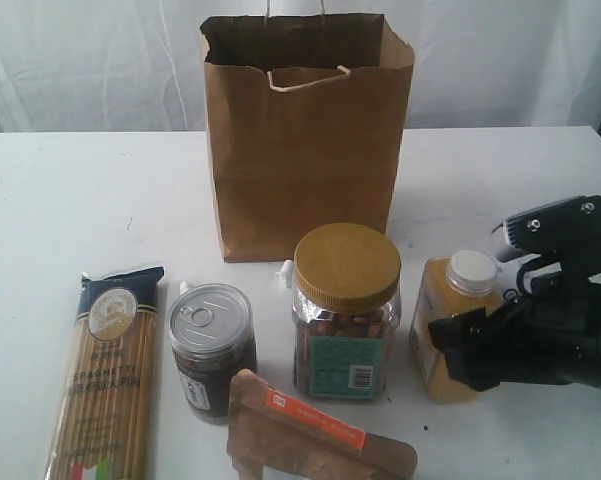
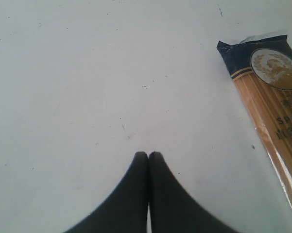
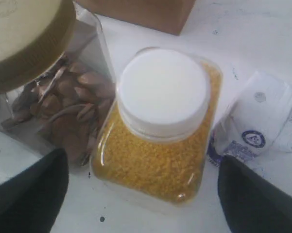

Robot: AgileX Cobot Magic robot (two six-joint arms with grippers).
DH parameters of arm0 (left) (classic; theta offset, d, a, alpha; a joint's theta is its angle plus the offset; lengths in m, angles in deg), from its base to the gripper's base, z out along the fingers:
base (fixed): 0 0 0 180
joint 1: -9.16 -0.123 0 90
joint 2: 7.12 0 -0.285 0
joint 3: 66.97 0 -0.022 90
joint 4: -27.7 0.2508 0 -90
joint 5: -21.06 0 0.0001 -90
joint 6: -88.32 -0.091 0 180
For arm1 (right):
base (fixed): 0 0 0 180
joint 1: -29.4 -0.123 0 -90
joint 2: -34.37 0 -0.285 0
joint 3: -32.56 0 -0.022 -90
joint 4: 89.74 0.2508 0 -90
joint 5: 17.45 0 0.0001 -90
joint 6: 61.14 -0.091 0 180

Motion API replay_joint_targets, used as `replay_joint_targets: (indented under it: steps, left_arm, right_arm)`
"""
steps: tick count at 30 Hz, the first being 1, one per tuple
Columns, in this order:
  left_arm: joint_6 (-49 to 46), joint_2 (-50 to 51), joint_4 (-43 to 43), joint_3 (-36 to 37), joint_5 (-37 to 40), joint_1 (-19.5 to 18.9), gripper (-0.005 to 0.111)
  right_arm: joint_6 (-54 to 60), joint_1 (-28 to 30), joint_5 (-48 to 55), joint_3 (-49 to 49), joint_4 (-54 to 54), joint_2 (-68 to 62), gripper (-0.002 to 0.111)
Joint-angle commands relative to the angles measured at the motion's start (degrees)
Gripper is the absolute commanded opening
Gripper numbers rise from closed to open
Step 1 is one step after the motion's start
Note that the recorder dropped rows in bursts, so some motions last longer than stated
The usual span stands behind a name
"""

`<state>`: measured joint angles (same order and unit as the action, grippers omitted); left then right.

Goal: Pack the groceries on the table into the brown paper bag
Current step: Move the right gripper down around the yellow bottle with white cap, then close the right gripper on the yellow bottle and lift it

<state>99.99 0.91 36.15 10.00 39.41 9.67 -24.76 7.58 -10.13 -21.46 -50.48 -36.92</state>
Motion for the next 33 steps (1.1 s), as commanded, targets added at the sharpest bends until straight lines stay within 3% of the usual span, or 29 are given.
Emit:
replay_joint_targets:
  steps: [1, 21, 23, 29, 33]
  left_arm:
    - [0.11, -0.24, 0.01, 0.25, 1.25, 0.23, 0.000]
    - [0.11, -0.24, 0.01, 0.25, 1.25, 0.23, 0.000]
    - [0.11, -0.24, 0.01, 0.25, 1.25, 0.23, 0.000]
    - [0.11, -0.24, 0.01, 0.25, 1.25, 0.23, 0.000]
    - [0.11, -0.24, 0.01, 0.25, 1.25, 0.23, 0.000]
  right_arm:
    - [0.51, -1.86, -6.87, -1.24, 1.12, -0.18, 0.077]
    - [-2.50, -3.87, -16.16, 1.43, 1.73, -19.08, 0.077]
    - [-2.50, -4.50, -15.95, 1.43, 1.73, -19.48, 0.070]
    - [-2.50, -4.60, -15.84, 1.43, 1.73, -19.60, 0.017]
    - [-2.50, -4.60, -15.84, 1.43, 1.73, -19.60, 0.001]
